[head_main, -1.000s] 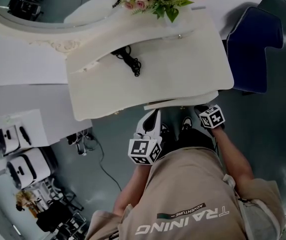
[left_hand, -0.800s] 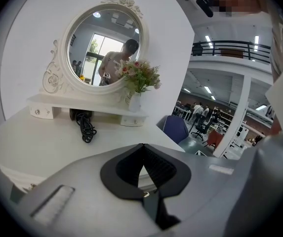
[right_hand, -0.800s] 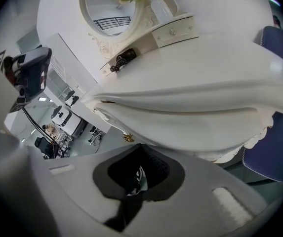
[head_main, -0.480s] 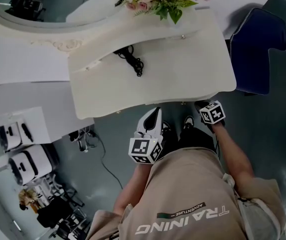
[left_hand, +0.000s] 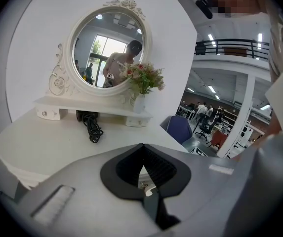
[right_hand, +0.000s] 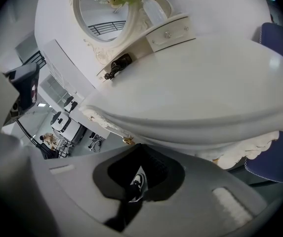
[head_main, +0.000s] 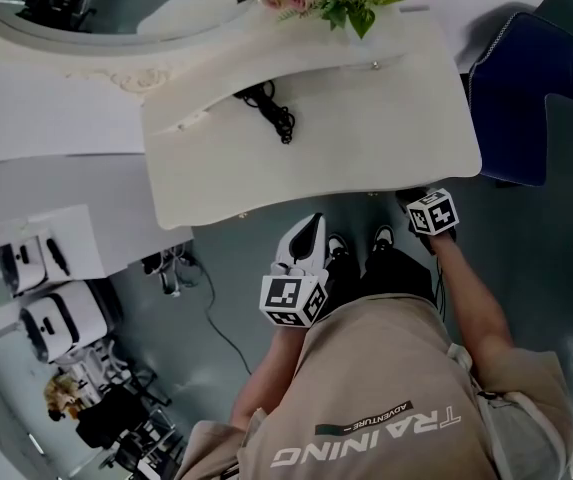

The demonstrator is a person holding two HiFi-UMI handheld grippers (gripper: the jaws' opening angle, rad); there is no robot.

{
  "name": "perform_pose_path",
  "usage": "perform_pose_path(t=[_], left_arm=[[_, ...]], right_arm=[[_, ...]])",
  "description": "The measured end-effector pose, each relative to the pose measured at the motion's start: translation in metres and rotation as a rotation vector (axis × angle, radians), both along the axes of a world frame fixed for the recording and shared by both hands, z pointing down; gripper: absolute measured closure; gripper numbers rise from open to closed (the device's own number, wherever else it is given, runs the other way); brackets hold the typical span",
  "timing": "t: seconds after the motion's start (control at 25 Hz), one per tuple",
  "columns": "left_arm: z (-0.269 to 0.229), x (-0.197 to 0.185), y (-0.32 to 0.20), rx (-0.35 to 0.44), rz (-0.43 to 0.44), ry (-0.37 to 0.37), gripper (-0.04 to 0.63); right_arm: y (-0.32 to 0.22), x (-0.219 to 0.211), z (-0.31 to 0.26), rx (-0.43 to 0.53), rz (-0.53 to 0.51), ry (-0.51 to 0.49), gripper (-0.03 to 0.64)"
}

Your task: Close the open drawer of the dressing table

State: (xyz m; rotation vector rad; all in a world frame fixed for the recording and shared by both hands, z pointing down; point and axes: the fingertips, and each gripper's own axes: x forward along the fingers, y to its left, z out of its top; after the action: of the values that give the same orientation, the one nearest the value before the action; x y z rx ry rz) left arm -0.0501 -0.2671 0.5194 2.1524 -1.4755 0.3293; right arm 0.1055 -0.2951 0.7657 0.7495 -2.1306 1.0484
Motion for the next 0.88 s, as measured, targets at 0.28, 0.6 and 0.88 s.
perform_pose_path(t=[0.28,0.6,0.88], left_arm=[[-0.003,-0.009,0.012,0.019,0.039,-0.003,0.577],[-0.023,-0.028,0.025,0.087,0.072,0.027,0.577],[-0.039,-0.036,0.043,0.196,0.176,-0.098,0.577]], right_arm=[[-0.002,0.004,0.003,0.032,0.061,0.031,0.614],[0.026,0.012,-0.035,0.107,0.065,0.077,0.614],[0.039,0.014,-0.101,0.289,0.118,0.063,0.614]])
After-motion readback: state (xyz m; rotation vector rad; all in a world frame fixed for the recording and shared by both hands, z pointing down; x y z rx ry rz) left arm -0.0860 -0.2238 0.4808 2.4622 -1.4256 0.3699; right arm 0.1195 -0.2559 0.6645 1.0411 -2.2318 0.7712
